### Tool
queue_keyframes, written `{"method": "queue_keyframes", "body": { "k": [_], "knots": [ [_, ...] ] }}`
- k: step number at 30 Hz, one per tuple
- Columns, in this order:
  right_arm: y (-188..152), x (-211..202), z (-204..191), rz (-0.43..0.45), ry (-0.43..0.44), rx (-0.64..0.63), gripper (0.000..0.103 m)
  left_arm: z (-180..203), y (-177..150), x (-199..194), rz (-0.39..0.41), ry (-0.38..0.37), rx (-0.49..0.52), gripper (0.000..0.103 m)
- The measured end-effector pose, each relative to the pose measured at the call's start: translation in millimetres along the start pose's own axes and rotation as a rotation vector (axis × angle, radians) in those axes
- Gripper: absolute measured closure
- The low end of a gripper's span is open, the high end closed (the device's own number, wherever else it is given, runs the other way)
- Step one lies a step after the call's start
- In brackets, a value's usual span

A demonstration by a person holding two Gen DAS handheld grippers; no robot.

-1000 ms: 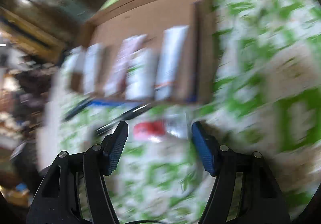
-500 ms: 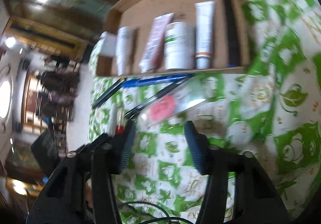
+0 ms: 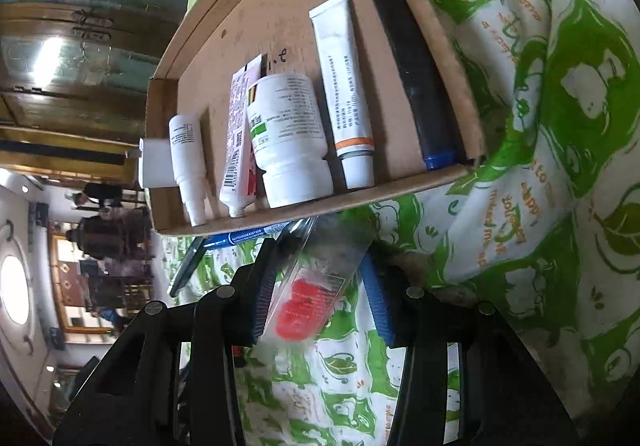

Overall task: Organize rigid objects
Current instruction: 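Grasp the white marker with the left tool while the right grasps the clear box, then lift the white marker with the left tool while the right lifts the clear box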

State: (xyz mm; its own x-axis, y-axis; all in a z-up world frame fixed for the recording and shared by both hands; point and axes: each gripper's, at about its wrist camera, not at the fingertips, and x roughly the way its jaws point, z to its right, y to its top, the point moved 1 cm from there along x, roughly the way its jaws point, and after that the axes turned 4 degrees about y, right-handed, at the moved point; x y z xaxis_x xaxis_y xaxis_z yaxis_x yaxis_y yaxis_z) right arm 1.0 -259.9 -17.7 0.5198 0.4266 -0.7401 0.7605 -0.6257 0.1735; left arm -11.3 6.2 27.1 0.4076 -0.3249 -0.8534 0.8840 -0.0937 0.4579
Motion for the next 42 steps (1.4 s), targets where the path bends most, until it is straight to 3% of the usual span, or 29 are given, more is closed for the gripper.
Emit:
{"method": "queue_keyframes", "body": {
  "k": [5,9,13,18,22,31,42],
  "knots": [
    [-15,-3,-32,-0.048,-0.163,-0.262,0.066,-15,-9,3,-0.063,0.013,-0.067,0.092],
    [-55,12,-57,-0.240,-0.168,-0.471,0.070,-21,-17,-6,-0.067,0.034,-0.077,0.092],
    [-95,22,-75,-0.284,-0.268,-0.660,0.070,-25,-22,-1,-0.090,0.064,-0.079,0.091],
    [-108,22,-79,-0.253,-0.310,-0.693,0.070,-18,-21,6,-0.084,0.107,-0.035,0.091],
    [-123,20,-82,-0.217,-0.314,-0.700,0.072,-19,-21,-5,-0.039,0.079,-0.042,0.092],
    [-124,0,-95,-0.143,-0.201,-0.697,0.073,-23,-39,-41,0.020,-0.065,-0.129,0.092],
    [-122,-27,-97,-0.087,-0.150,-0.689,0.074,-15,-47,-57,0.058,-0.056,-0.115,0.092]
  ]
}}
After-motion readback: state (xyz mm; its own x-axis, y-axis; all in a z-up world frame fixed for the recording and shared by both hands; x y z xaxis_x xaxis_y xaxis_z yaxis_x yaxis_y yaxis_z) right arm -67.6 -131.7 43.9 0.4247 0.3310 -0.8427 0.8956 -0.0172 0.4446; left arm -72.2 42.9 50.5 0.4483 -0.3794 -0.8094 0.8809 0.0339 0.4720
